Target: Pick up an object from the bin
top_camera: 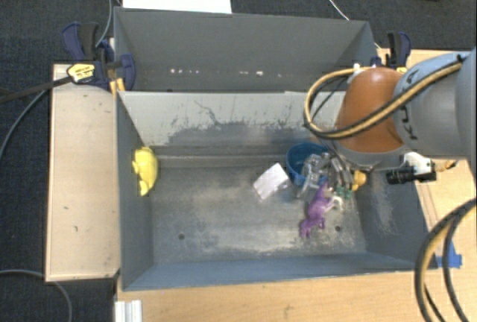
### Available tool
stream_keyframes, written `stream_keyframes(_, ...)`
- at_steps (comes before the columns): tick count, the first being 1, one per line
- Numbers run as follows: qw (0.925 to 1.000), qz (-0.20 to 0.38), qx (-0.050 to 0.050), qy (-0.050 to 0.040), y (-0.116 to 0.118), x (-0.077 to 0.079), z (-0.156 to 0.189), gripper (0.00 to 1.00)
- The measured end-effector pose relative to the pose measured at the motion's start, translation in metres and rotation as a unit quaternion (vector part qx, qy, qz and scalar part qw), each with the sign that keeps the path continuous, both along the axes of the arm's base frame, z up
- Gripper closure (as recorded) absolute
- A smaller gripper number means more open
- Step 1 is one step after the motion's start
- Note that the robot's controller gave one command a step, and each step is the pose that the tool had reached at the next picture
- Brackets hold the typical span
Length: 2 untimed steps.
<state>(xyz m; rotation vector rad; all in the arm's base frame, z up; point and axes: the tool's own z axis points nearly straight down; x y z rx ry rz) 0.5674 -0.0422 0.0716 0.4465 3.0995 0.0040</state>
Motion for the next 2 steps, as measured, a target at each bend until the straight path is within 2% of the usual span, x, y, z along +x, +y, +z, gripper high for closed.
stream_keyframes(1,1.0000,0.000,0.000,0.0000,0.000,0.000,0.000,1.00)
stream_keyframes(2,0.9997,0.024,0.000,-0.0029,0.010,0.003,0.154,1.00)
